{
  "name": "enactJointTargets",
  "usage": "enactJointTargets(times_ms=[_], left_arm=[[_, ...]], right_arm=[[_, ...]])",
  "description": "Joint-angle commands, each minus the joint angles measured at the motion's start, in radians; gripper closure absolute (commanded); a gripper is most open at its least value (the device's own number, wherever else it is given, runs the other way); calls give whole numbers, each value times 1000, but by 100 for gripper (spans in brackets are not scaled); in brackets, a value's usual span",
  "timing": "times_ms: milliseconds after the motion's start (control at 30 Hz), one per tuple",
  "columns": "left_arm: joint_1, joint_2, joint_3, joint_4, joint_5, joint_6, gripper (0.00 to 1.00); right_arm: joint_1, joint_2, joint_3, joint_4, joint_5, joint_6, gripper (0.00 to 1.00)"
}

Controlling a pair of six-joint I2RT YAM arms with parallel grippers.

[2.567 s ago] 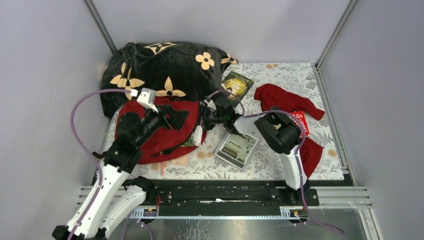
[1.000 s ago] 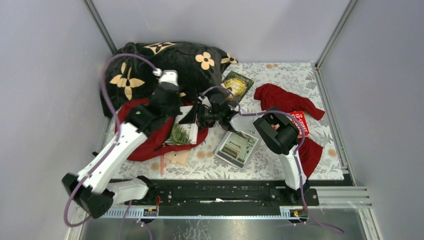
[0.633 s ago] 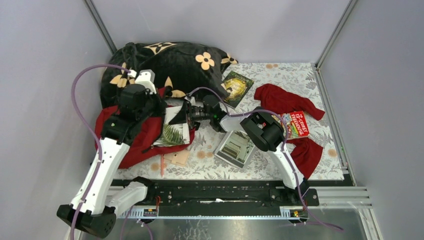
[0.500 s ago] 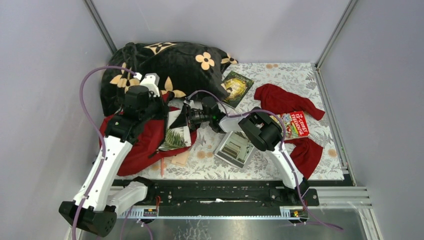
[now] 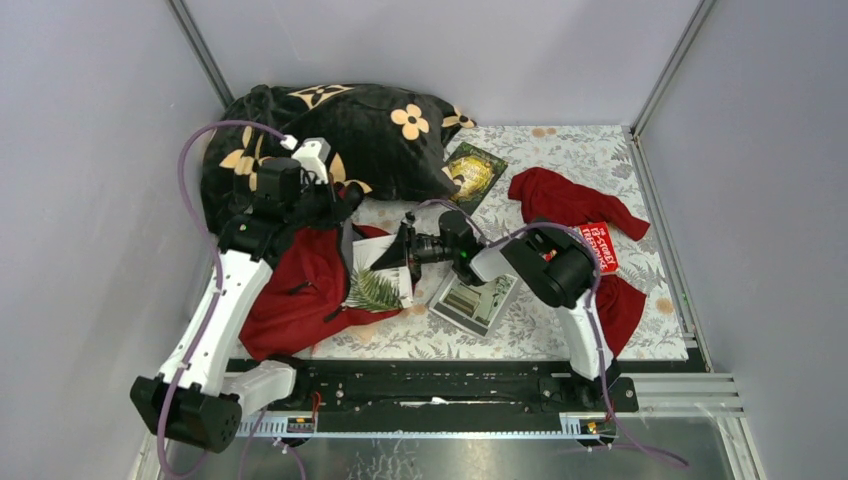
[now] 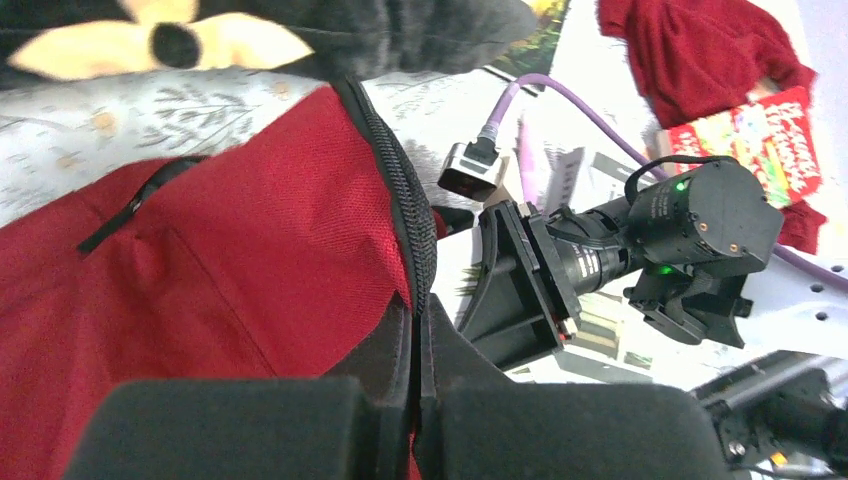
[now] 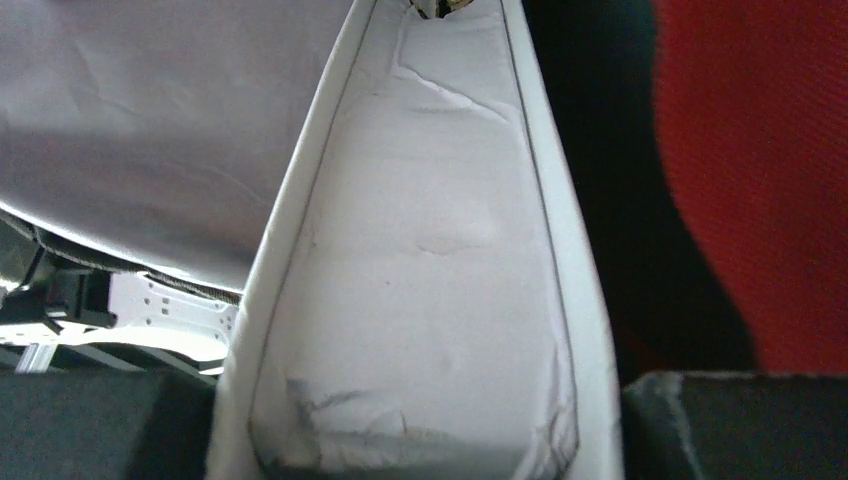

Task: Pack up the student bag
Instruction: Place the book in the student bag.

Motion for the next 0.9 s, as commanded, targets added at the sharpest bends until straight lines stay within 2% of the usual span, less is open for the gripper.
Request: enactJointTargets(times_ms=[0,100,200,333,433,600,767,867], left_arm=[[8,80,94,213,127,5,100],[8,114,147,246,190,10,100],[8,121,208,249,208,23,100],[8,62,161,271,198,51,100],[8,-37,7,316,162,39,100],[8,-166,-229,299,61,-22,100],[8,-241,-320,328,-16,-46,100],[8,-260,-334,360,-53,-43,100]], right_arm=[[-10,-222,-50,-57,-7,-122,67],[-43,-319,-44,-226,38,-242,67],[-76,-412,18,-487,92,-422,67],[-80,-483,107,-779,202,-651,66],[-81,-479,96,-835,223,-703,66],[-79,-406,49,-894,134,-733,67],[-84,-469,42,-1012,182,-828,68],[-85,-526,105,-1126,246,-913,68]])
